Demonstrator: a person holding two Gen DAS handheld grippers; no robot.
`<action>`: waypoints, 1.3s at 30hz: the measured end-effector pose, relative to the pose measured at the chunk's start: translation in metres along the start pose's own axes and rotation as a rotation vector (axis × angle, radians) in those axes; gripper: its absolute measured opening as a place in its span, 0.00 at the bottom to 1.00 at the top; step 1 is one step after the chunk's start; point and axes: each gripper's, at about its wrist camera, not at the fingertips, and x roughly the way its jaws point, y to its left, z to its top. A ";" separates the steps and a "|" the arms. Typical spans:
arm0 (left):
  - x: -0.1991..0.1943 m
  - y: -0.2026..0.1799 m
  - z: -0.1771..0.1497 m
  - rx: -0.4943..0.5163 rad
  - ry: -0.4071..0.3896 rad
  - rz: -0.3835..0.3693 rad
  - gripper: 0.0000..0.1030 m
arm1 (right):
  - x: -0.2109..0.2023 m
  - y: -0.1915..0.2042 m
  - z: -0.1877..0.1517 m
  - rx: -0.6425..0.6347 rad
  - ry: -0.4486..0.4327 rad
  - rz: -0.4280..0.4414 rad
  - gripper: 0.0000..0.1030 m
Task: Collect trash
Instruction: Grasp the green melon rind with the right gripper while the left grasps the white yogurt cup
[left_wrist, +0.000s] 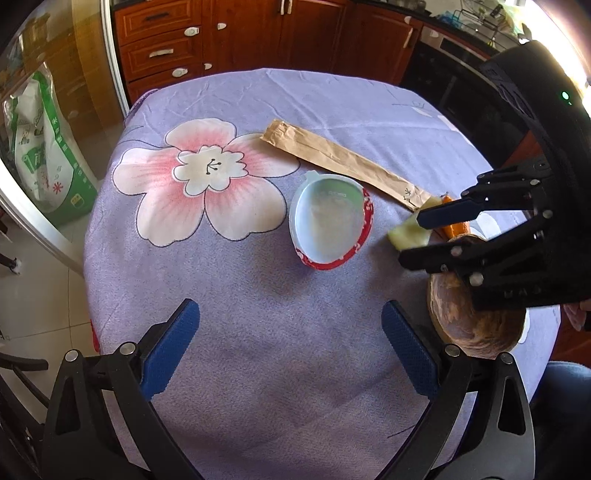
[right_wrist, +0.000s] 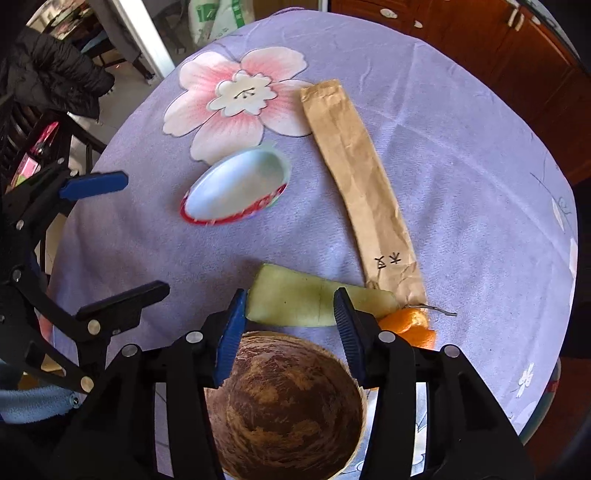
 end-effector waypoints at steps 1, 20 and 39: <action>0.001 -0.001 0.000 0.002 -0.001 -0.003 0.96 | -0.001 -0.007 0.002 0.029 -0.011 0.012 0.30; 0.029 -0.019 0.043 0.067 0.025 -0.067 0.66 | -0.005 -0.050 0.033 0.218 -0.100 0.084 0.14; 0.011 -0.007 0.036 -0.006 0.003 -0.051 0.50 | 0.003 -0.042 0.014 0.116 -0.071 -0.004 0.17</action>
